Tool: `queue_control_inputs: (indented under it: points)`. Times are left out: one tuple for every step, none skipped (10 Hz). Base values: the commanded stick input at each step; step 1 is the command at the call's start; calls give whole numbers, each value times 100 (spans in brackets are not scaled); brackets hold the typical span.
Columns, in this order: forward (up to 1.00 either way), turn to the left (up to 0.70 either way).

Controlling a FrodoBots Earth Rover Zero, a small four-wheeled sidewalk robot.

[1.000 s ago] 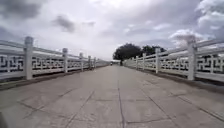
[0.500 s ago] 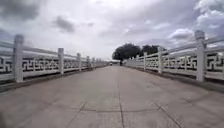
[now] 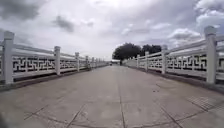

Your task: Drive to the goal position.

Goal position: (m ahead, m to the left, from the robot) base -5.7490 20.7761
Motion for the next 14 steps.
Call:
queue_control_inputs:
  points:
    - [70,0]
    - [70,0]
    - [70,0]
    - [70,0]
    - [70,0]
    - [70,0]
    - [70,0]
    - [70,0]
    - [70,0]
    - [70,0]
    - [70,0]
    - [70,0]
    - [70,0]
    - [70,0]
